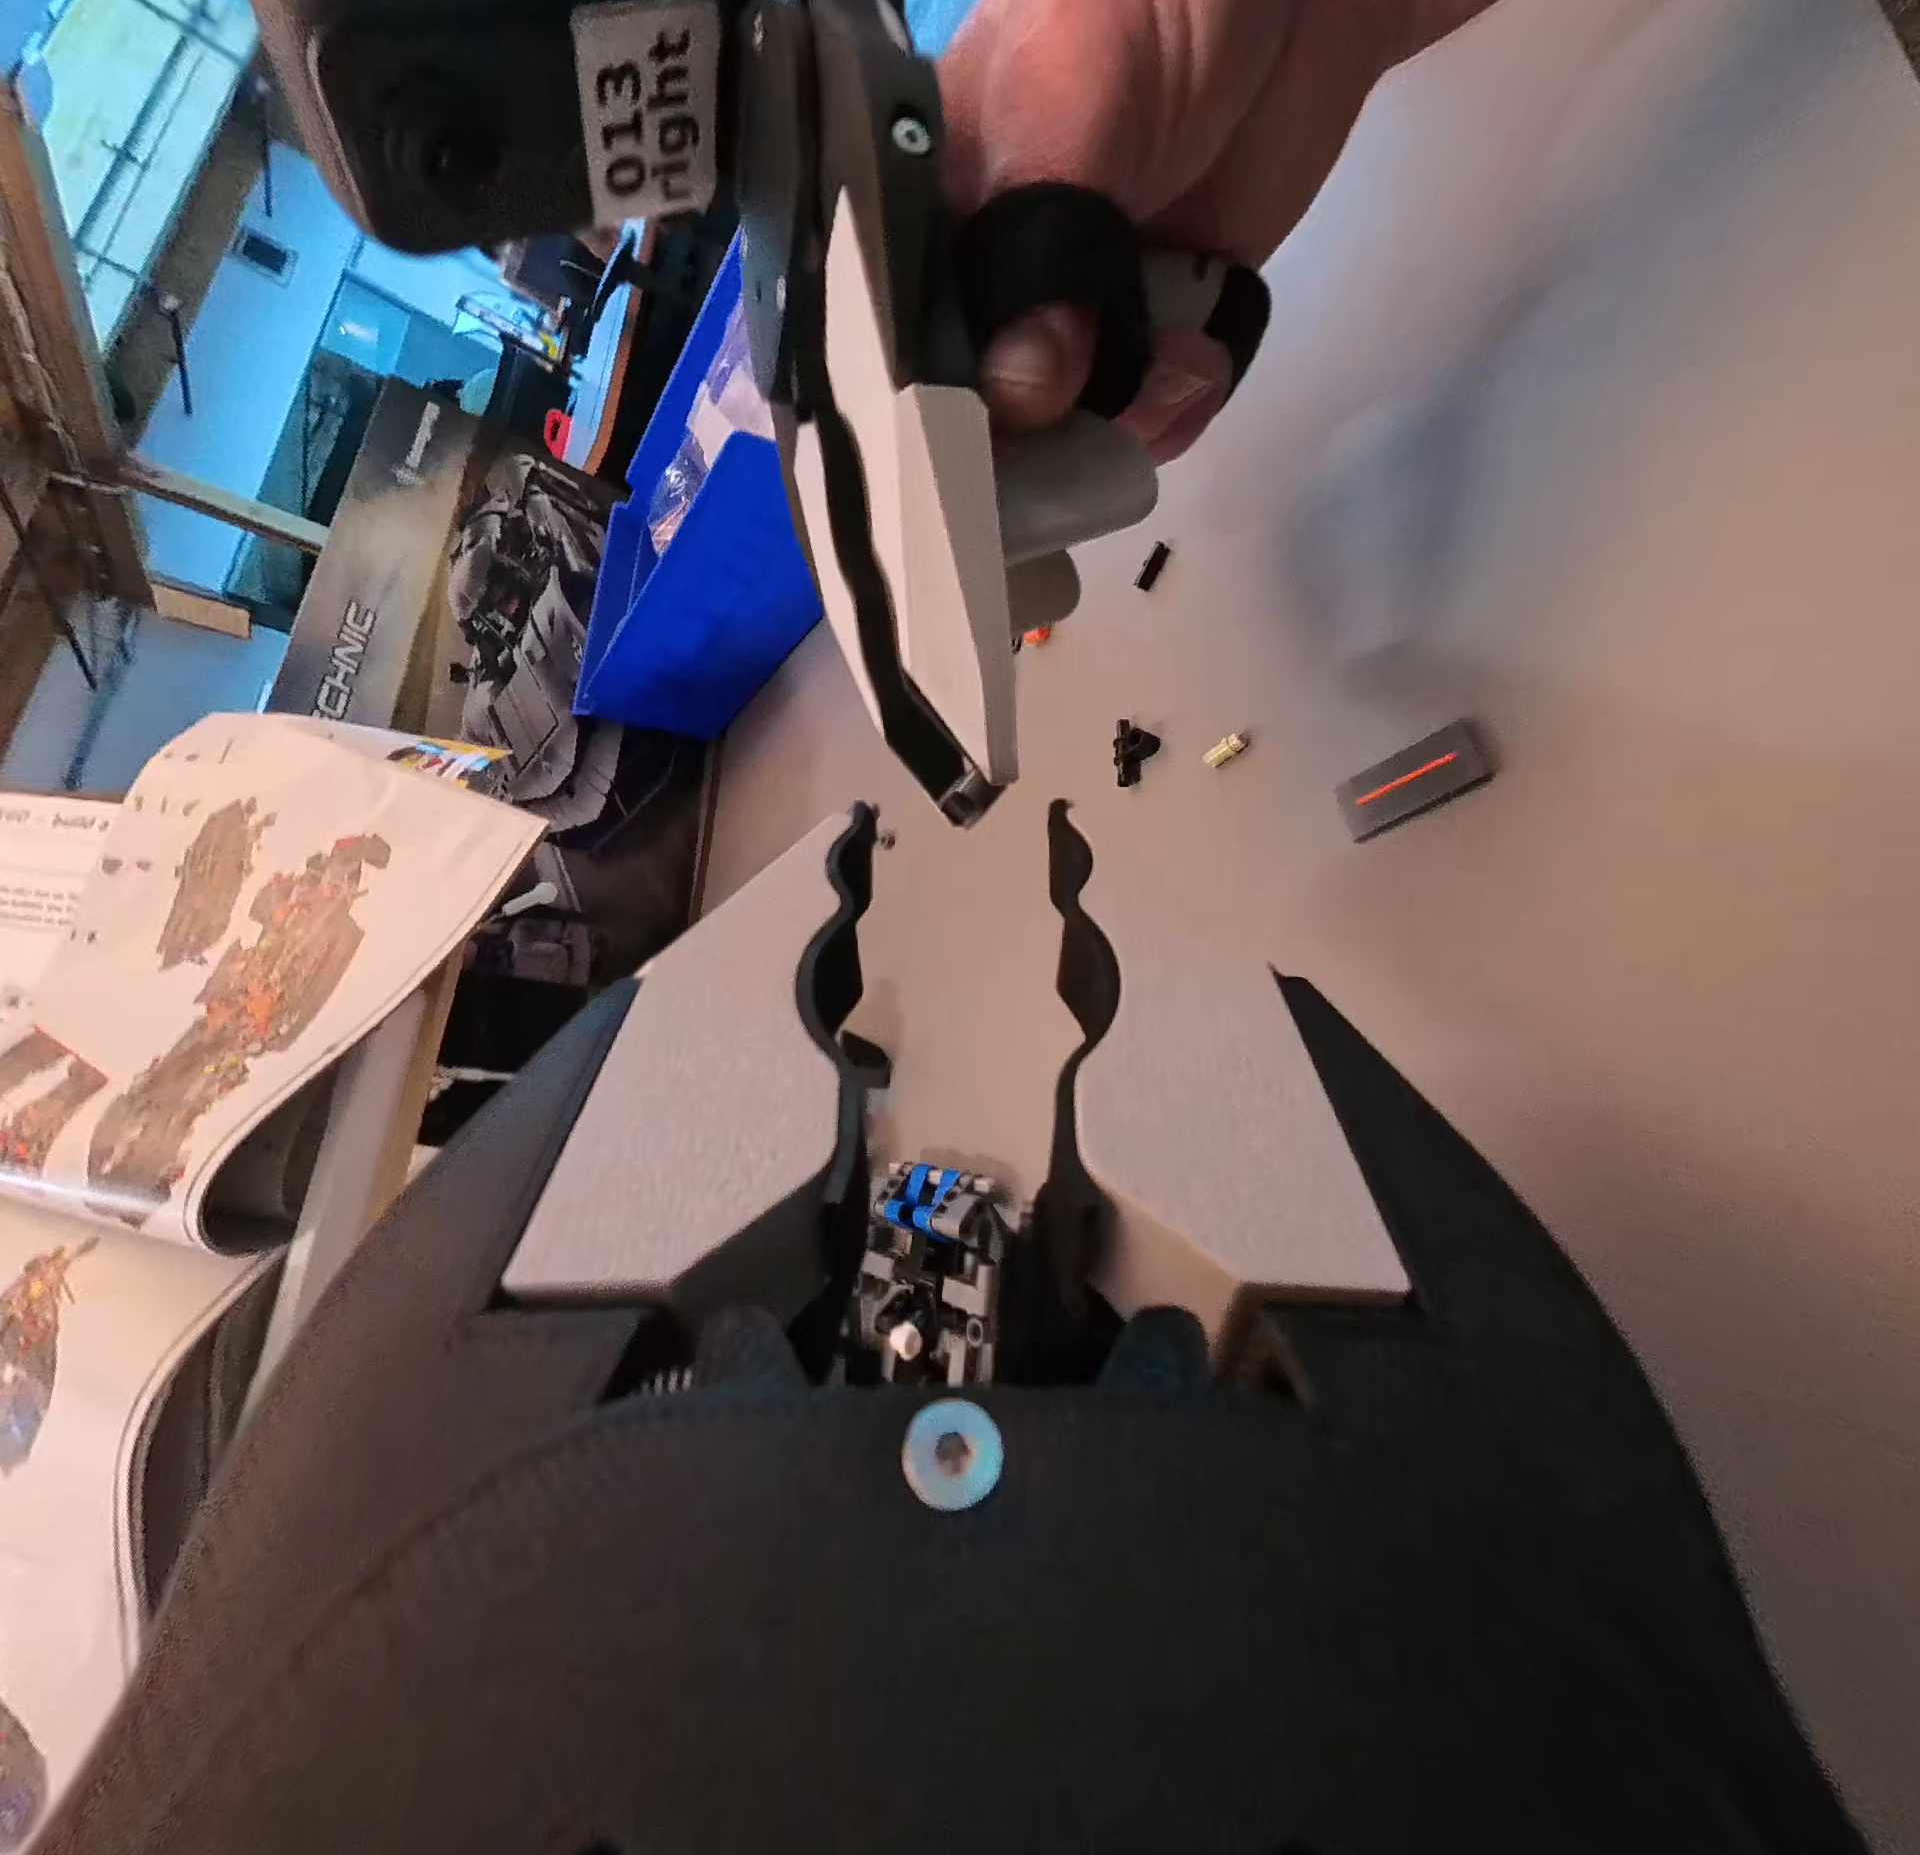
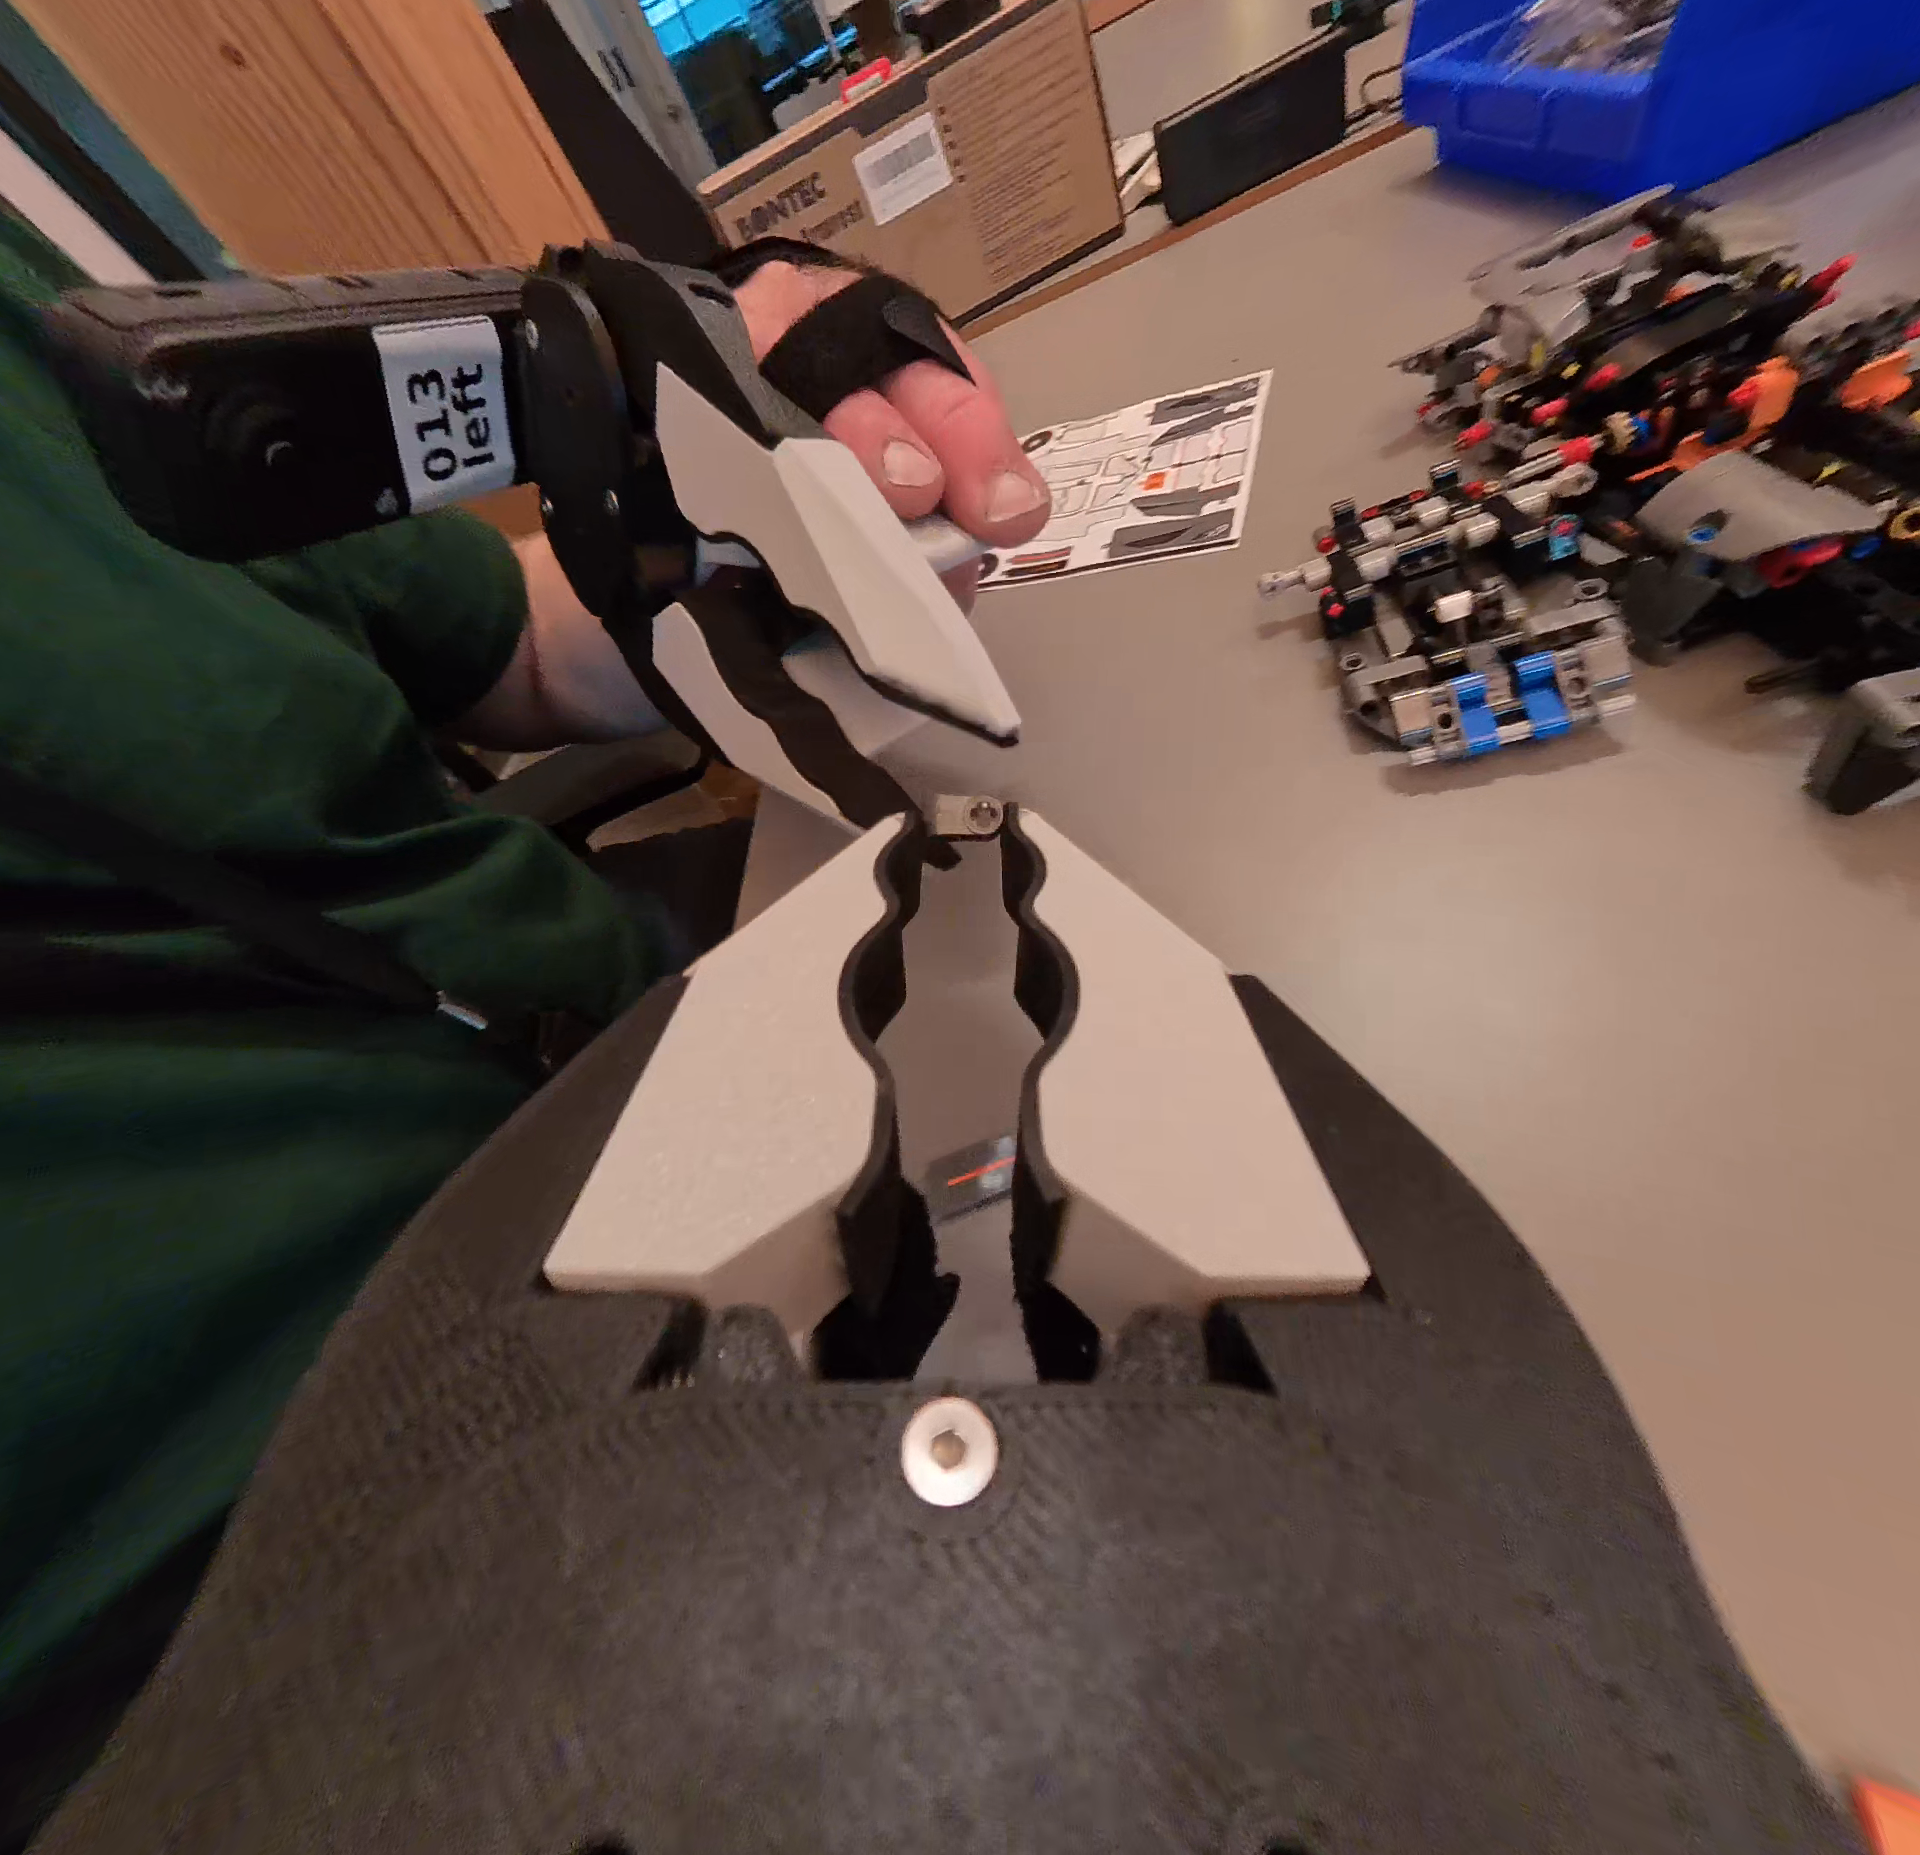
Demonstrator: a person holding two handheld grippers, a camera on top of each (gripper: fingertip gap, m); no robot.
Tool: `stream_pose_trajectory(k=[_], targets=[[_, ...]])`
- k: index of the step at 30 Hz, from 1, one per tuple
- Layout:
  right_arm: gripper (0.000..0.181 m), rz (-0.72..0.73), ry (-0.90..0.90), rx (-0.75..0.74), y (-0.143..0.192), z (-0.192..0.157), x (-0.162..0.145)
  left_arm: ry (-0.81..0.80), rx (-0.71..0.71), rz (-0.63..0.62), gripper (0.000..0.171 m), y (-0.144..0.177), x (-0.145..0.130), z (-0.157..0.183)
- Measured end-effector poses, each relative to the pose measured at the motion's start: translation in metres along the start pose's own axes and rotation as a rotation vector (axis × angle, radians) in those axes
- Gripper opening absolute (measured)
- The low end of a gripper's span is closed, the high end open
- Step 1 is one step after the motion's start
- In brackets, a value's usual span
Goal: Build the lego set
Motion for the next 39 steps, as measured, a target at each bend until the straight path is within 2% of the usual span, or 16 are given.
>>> stream_pose_trajectory(k=[5,15,19,27,34,36,39], targets=[[0.013,-0.004,-0.052,0.059,-0.002,0.002,-0.002,-0.033,-0.015,0.009,0.013,-0.005,0.003,0.006],[0.014,0.088,-0.162,0.147,-0.003,0.004,-0.001,0.039,0.029,0.048,0.006,0.000,0.004,0.006],[0.023,0.146,-0.195,0.127,-0.008,0.007,-0.002,0.117,0.063,0.056,0.005,0.005,-0.001,0.007],[0.023,0.204,-0.222,0.053,0.002,0.014,-0.006,0.370,0.081,0.105,0.005,0.014,-0.014,0.000],[0.021,0.114,-0.195,-0.038,0.008,0.015,-0.019,0.612,-0.006,0.093,0.006,0.014,-0.047,-0.012],[0.021,0.024,-0.147,-0.094,0.006,0.016,-0.026,0.663,-0.003,0.116,0.006,0.016,-0.054,-0.016],[0.021,-0.197,-0.030,-0.196,-0.005,0.015,-0.040,0.728,-0.034,0.094,0.006,0.017,-0.064,-0.017]])
Point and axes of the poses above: each gripper's, where its closed fingertips meet, y back along the fingers, x out of its top, z = x × y across the jaws, the point moved 8 cm from there along y, back along the fingers, and after that the axes turned 3 degrees about y, right-handed, at the moved point
